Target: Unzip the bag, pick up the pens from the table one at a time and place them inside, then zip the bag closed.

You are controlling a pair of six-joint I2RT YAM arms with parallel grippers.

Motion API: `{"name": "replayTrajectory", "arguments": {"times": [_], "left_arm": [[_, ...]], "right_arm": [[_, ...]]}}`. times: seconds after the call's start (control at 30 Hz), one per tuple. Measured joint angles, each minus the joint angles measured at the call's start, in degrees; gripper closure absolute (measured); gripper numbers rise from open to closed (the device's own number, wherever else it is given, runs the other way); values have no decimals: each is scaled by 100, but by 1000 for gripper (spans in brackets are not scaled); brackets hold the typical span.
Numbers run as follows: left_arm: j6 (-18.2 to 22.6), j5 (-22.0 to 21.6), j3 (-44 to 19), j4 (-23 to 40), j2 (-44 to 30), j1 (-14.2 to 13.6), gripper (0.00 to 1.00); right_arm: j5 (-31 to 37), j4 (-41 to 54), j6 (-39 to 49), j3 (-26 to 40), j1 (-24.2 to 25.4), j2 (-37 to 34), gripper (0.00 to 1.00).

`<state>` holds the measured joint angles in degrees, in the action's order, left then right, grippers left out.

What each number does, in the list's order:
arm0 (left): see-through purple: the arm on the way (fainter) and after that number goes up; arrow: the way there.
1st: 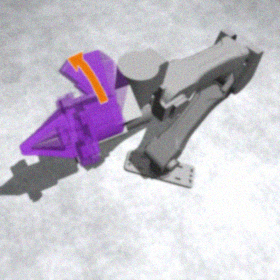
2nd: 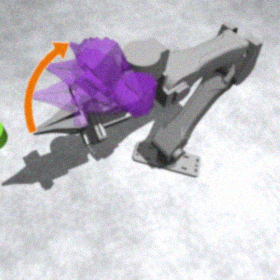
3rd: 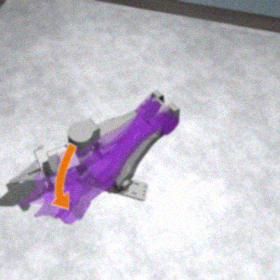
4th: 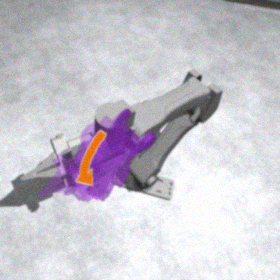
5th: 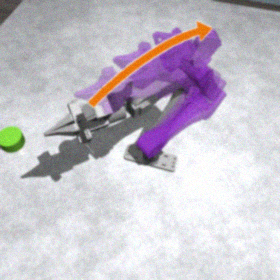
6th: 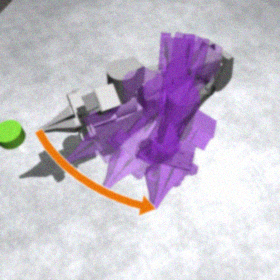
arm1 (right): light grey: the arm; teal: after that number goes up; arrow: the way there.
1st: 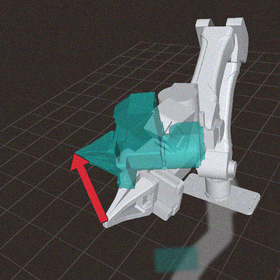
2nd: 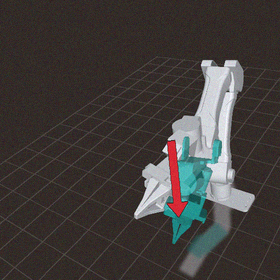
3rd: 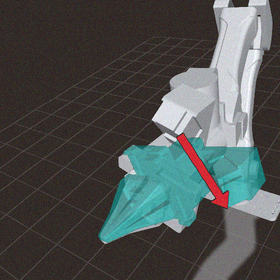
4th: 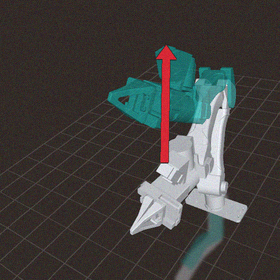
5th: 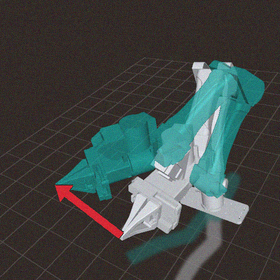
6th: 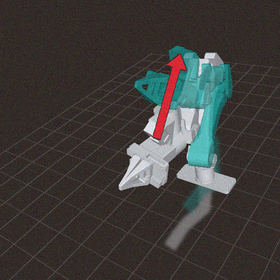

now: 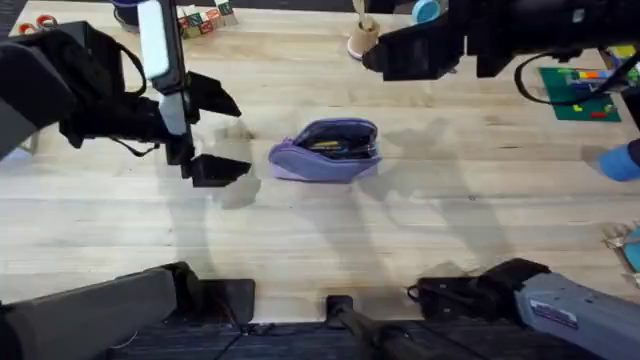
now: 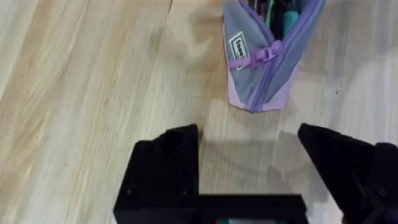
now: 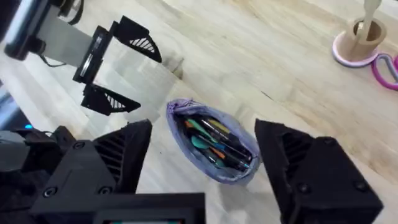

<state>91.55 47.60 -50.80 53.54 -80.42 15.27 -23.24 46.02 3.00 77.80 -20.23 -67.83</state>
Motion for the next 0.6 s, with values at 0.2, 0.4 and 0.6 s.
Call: {"name": "replayTrajectory", "arguments": {"times": [0.2, 0.4, 0.6], "left_arm": [[130, 158, 22, -26, 0, 0, 7], [155, 220, 22, -44, 0, 0, 7], [155, 231, 22, -44, 0, 0, 7]], "right_arm": [[-15, 0, -118, 0, 0, -2, 6], [-13, -4, -137, 0, -2, 0, 6], [-15, -42, -328, 0, -1, -7, 6]]}}
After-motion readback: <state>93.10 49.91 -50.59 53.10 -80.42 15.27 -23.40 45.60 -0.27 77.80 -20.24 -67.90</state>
